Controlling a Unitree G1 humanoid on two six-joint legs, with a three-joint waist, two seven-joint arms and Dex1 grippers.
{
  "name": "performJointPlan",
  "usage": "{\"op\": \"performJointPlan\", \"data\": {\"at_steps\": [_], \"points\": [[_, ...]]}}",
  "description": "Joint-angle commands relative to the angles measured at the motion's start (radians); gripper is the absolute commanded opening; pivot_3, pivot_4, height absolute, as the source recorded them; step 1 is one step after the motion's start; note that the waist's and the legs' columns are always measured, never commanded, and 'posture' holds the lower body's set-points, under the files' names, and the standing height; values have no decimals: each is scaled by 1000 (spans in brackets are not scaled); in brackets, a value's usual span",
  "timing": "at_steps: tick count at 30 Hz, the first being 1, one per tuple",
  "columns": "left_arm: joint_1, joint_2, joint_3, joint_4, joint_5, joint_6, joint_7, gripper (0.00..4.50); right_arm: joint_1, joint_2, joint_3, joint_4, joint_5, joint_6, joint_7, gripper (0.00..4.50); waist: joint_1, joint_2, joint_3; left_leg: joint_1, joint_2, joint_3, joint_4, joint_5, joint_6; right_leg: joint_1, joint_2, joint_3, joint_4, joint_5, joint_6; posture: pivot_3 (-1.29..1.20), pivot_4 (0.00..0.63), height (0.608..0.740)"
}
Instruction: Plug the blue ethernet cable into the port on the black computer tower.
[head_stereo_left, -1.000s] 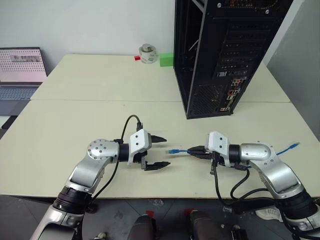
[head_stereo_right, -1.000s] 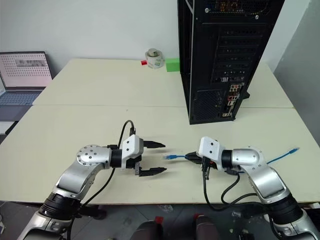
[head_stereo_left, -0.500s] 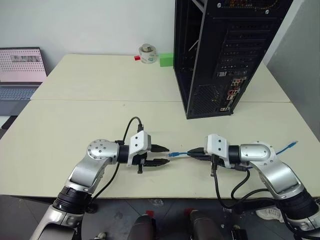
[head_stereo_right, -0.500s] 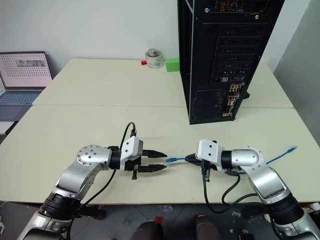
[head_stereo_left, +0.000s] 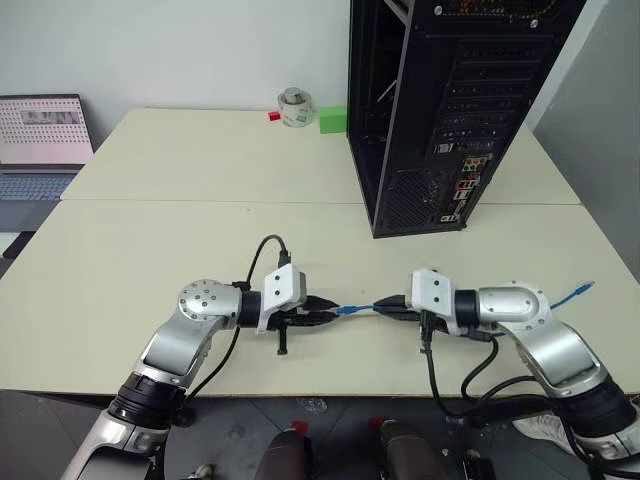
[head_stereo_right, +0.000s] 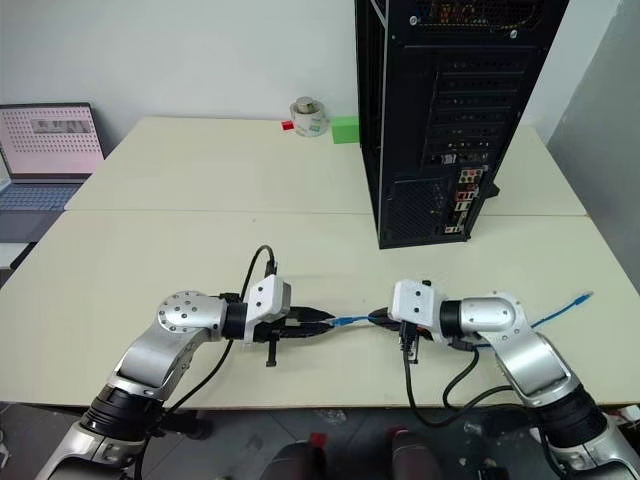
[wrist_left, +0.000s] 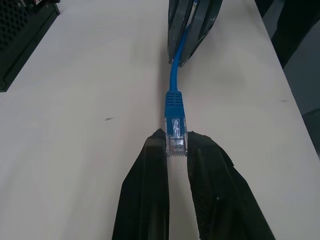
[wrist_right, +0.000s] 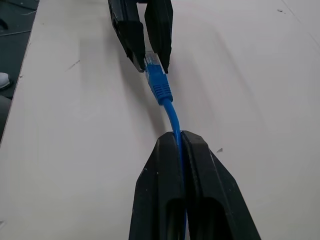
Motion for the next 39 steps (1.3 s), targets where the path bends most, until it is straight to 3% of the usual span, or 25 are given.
{"op": "performJointPlan", "data": {"at_steps": [1, 10, 15, 20, 25, 37, 39], "points": [[6, -23, 15, -38, -20, -35, 21, 280, -28, -10, -10, -50, 26, 13, 26, 593, 0, 0, 0, 0, 0, 0, 0, 0, 0, 0, 0, 0, 0, 0, 0, 0, 150, 740], [49, -32, 35, -48, 27, -230, 65, 280, -6, -122, -116, -134, 212, 213, 120, 2692, 3, 0, 0, 0, 0, 0, 1, 0, 0, 0, -1, 0, 0, 0, 0, 0, 150, 740], [34, -29, 19, 67, 186, -611, 141, 280, -10, -45, -174, -147, 386, 416, 45, 3925, 0, 0, 0, 0, 0, 0, 0, 0, 0, 0, -1, 0, 0, 0, 0, 0, 150, 740], [-1, -28, 23, 205, 334, -989, 259, 280, -38, 55, -218, -122, 501, 565, -53, 3929, 3, 0, 0, -1, 0, -1, 0, 0, 0, 0, -2, 0, 0, 0, 0, 0, 150, 740], [-30, -36, 39, 278, 415, -1156, 375, 280, -52, 110, -230, -97, 557, 630, -108, 3929, 3, 0, 0, -1, 0, -1, 1, 0, 0, 0, -2, -1, 0, 0, 0, 0, 150, 740], [-55, -25, 13, 322, 512, -1248, 518, 280, -79, 169, -222, -39, 577, 632, -161, 3929, 2, 0, 0, -1, 0, -1, 0, 0, 0, 0, -2, -2, 0, 0, 0, 0, 150, 740], [-58, -23, 11, 324, 520, -1255, 530, 280, -83, 170, -222, -34, 577, 631, -162, 3641, 2, 0, 0, -1, 0, -1, 0, 0, 0, 0, -2, -2, 0, 0, 0, 0, 150, 740]]}}
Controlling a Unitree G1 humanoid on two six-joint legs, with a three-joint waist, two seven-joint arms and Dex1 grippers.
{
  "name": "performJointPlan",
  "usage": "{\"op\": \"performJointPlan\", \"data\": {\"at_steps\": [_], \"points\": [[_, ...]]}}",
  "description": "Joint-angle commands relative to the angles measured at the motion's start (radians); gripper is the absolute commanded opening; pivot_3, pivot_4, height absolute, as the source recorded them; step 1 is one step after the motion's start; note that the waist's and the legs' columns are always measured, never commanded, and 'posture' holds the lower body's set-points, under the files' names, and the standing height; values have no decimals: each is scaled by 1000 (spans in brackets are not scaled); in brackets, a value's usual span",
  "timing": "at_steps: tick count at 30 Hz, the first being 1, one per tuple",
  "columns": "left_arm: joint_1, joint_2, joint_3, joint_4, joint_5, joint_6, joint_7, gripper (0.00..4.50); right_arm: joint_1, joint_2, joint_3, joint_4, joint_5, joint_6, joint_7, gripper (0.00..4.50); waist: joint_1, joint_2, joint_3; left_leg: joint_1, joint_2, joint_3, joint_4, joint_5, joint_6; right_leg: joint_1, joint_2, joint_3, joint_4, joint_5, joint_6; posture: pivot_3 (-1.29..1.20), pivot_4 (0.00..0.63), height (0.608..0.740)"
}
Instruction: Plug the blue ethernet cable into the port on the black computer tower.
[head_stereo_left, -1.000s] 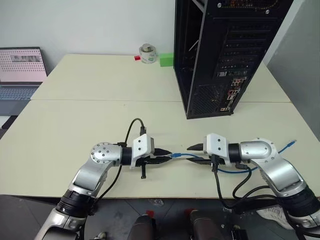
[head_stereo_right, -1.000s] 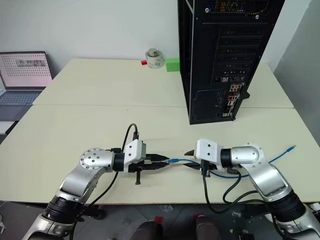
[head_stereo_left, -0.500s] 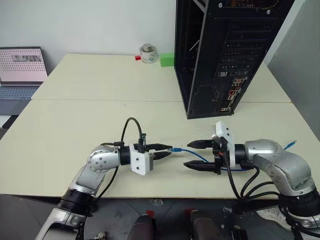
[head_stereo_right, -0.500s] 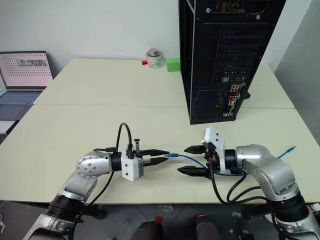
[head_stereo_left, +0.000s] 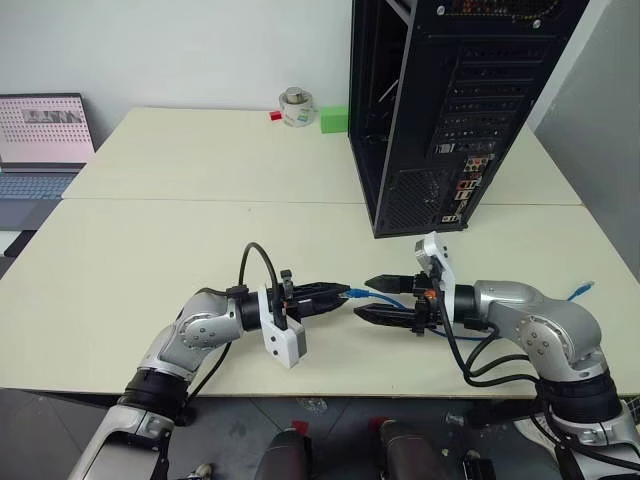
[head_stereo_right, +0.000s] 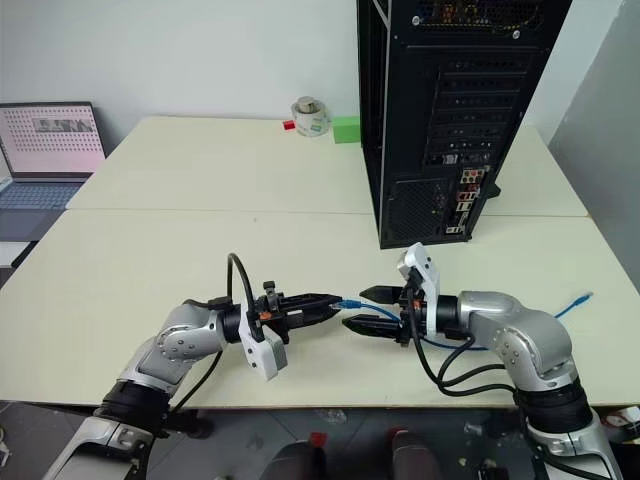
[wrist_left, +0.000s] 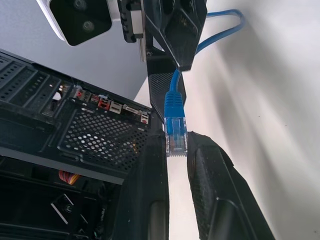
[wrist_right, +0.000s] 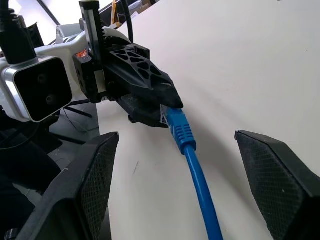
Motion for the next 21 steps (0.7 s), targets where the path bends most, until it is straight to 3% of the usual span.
{"op": "performJointPlan", "data": {"at_steps": [1, 18, 21], "points": [[-20, 14, -9, -4, 11, -27, 44, 280, -28, 6, -16, -2, 25, -9, -4, 3508, 0, 0, 0, 0, 0, 0, 0, 0, 0, 0, 0, 0, 0, 0, 0, 0, 150, 740], [-6, 38, -42, -18, 20, -32, 96, 280, -33, 27, -20, 6, 60, 5, -32, 9, -1, 0, 0, 0, 0, 0, 0, 0, 0, 0, 0, 0, 0, 0, 0, 0, 150, 740], [-6, 40, -40, -21, 30, -33, 108, 280, -34, 23, -17, 7, 63, 5, -31, 0, -1, 0, 0, 0, 0, 0, 0, 0, 0, 0, 0, 0, 0, 0, 0, 0, 150, 740]]}}
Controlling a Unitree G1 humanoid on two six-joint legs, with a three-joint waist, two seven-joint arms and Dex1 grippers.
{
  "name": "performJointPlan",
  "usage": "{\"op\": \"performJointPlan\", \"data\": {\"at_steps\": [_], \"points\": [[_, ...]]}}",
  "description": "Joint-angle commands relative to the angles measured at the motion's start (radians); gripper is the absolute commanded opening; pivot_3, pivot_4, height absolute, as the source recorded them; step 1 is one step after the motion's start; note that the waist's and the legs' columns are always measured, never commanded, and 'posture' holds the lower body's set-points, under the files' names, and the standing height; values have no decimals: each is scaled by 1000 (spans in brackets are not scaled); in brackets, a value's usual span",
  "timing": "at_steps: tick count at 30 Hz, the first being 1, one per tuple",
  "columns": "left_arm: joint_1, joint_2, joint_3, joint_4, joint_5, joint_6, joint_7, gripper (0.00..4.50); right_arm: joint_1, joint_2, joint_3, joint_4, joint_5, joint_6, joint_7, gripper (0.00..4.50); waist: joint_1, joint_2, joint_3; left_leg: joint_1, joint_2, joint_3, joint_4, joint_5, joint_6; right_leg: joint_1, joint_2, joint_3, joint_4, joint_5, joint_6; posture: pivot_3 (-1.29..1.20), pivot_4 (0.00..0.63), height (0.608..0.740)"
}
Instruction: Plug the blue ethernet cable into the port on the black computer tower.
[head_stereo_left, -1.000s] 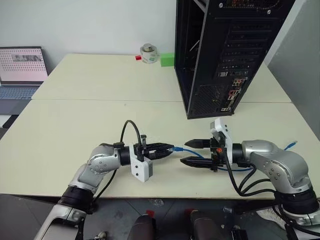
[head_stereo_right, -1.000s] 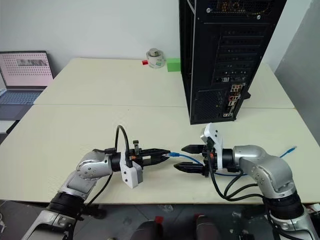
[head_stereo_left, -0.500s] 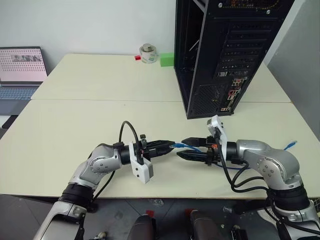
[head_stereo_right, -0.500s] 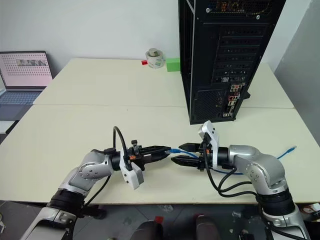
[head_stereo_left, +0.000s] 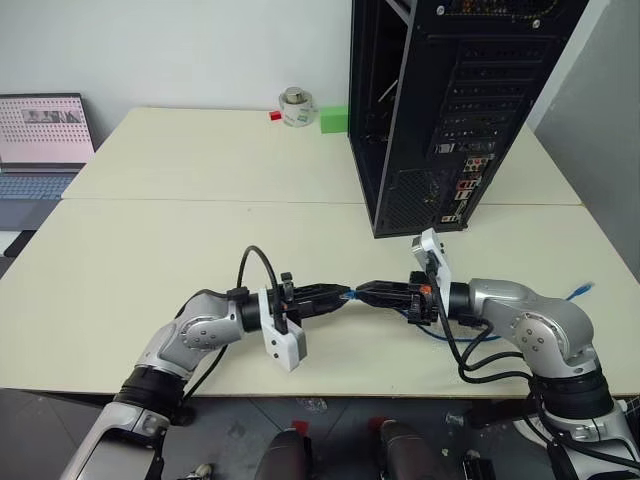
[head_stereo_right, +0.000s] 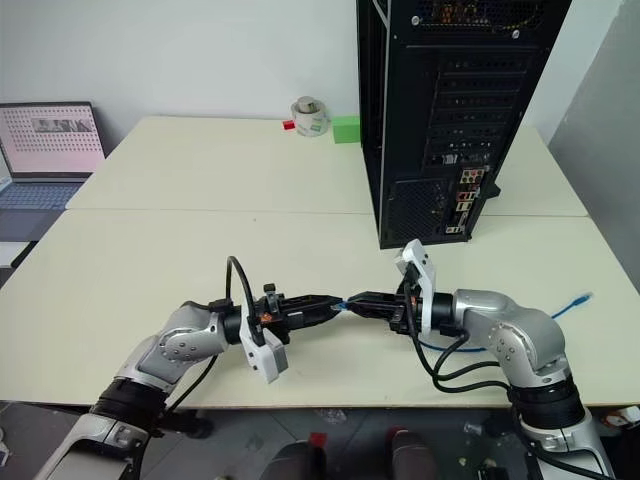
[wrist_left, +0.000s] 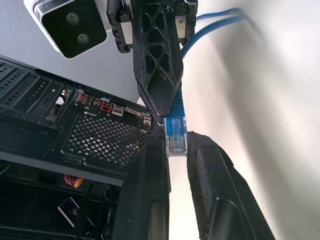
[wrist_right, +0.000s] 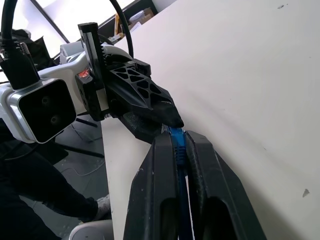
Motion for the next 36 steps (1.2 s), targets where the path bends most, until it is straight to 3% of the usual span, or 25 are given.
{"op": "performJointPlan", "data": {"at_steps": [1, 12, 13, 14, 15, 22, 27, 36], "points": [[-1, 8, -2, -31, 0, -14, 32, 280, -24, -6, -13, -16, 27, 2, 5, 0, 0, 0, 0, 0, 0, 0, 0, 0, 0, 0, 0, 0, 0, 0, 0, 0, 150, 740], [4, 5, -14, -41, -7, 4, 49, 280, -29, -14, -7, -9, 37, 4, 7, 0, 0, 0, 0, 0, 0, 0, 0, 0, 0, 0, 0, 0, 0, 0, 0, 0, 150, 740], [3, 2, -11, -46, -19, 15, 51, 630, -29, -15, -7, -9, 37, 3, 8, 0, 0, 0, 0, 0, 0, 0, 0, 0, 0, 0, 0, 0, 0, 0, 0, 0, 150, 740], [3, 1, -12, -50, -33, 27, 48, 630, -29, -15, -7, -8, 37, 3, 8, 0, 0, 0, 0, 0, 0, 0, 0, 0, 0, 0, 0, 0, 0, 0, 0, 0, 150, 740], [1, 3, -16, -52, -46, 36, 40, 983, -29, -16, -7, -8, 37, 2, 8, 0, 0, 0, 0, 0, 0, 0, 0, 0, 0, 0, 0, 0, 0, 0, 0, 0, 150, 740], [20, 26, -32, -72, -138, 139, -18, 2150, -26, -29, -17, -4, 22, -18, 4, 0, -1, 0, 0, 0, 0, 0, 0, 0, 0, 0, 0, 0, 0, 0, 0, 0, 150, 740], [96, 41, -39, -211, -346, 413, -128, 3150, 5, -71, -103, -1, -55, -95, -81, 0, -1, 0, 0, 0, 0, 0, 0, 0, 0, 0, 0, 0, 0, 0, 0, 0, 150, 740], [71, -60, -14, -499, -606, 1065, -112, 3150, 9, -41, -205, -26, -256, -237, -375, 0, -1, 0, 0, -1, 0, -1, 0, 0, 0, 0, 1, 0, 0, 0, 0, 0, 150, 740]]}}
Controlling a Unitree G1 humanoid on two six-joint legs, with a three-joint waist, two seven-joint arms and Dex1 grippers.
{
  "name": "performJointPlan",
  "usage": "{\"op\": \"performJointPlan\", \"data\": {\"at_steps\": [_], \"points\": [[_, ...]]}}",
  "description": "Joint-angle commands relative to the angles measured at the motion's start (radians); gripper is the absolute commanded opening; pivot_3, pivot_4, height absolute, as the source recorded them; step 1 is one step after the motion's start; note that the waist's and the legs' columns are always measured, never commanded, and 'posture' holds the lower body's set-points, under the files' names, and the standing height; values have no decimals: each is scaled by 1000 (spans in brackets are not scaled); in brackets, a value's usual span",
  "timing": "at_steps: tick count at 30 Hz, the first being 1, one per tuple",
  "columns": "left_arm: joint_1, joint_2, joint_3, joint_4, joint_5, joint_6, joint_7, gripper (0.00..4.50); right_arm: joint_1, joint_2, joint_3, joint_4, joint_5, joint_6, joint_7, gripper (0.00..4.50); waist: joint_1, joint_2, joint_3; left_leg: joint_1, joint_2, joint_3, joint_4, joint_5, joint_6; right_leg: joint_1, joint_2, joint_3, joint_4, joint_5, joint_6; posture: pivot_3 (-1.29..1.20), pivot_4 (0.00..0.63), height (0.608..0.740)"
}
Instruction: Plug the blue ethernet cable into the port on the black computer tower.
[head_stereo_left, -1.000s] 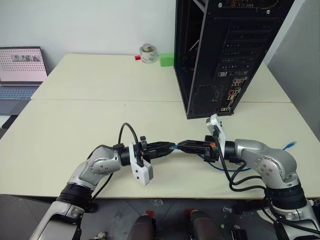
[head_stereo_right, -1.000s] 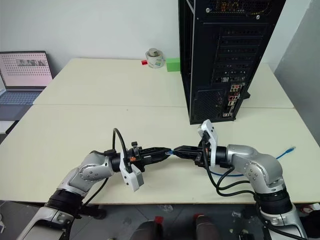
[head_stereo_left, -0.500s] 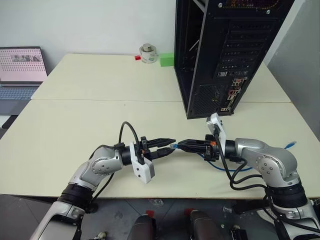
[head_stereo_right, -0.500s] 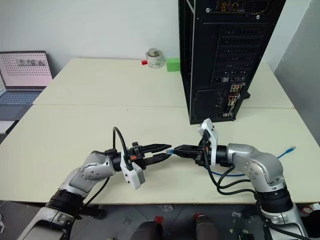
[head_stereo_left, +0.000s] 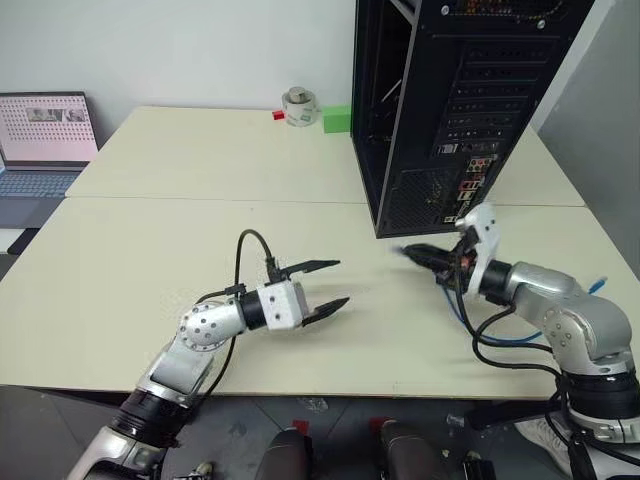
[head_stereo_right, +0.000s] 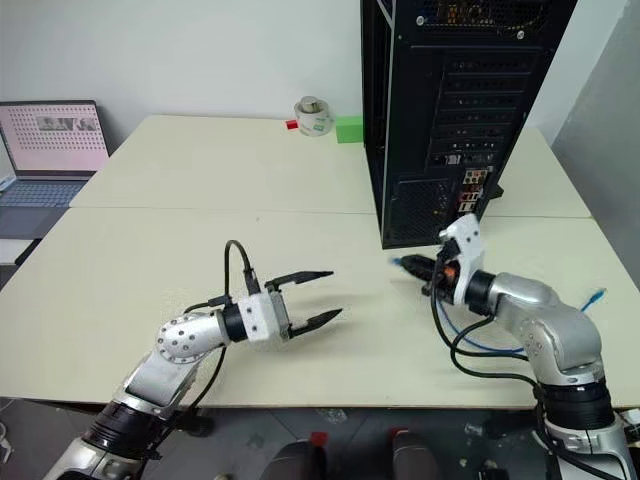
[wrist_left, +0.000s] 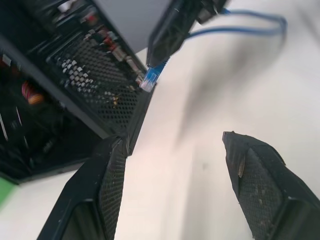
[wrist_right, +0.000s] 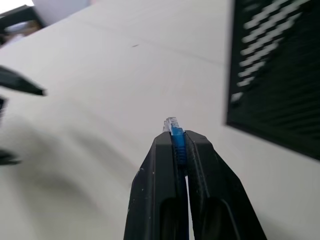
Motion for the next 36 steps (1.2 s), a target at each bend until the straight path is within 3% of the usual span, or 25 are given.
{"op": "performJointPlan", "data": {"at_steps": [1, 12, 23, 36], "points": [[-62, -50, 32, -131, -115, 269, 41, 3150, -16, 34, -25, -47, -110, -77, -155, 0, 0, 0, 0, 0, 0, 0, 0, 0, 0, 0, 0, 0, 0, 0, 0, 0, 150, 740], [-203, -174, 50, -231, -182, 636, 133, 3150, -94, 169, -9, 64, -339, -213, -416, 0, -1, 0, 0, 0, 0, 1, 0, 0, 0, -1, 1, 2, 0, 0, 0, 0, 150, 740], [-251, -271, 30, -239, -108, 659, 195, 3150, -159, 213, -73, 125, -344, -168, -491, 0, 0, 0, 0, 0, -1, 2, 0, 0, 0, -1, 1, 3, 1, 0, 0, 0, 150, 740], [-250, -304, -19, -215, -19, 608, 190, 3150, -104, 212, -112, -25, -329, -32, -506, 0, 5, 0, 0, -2, -1, 2, 0, 0, 0, -2, 0, 2, 0, 0, 0, 0, 150, 740]]}}
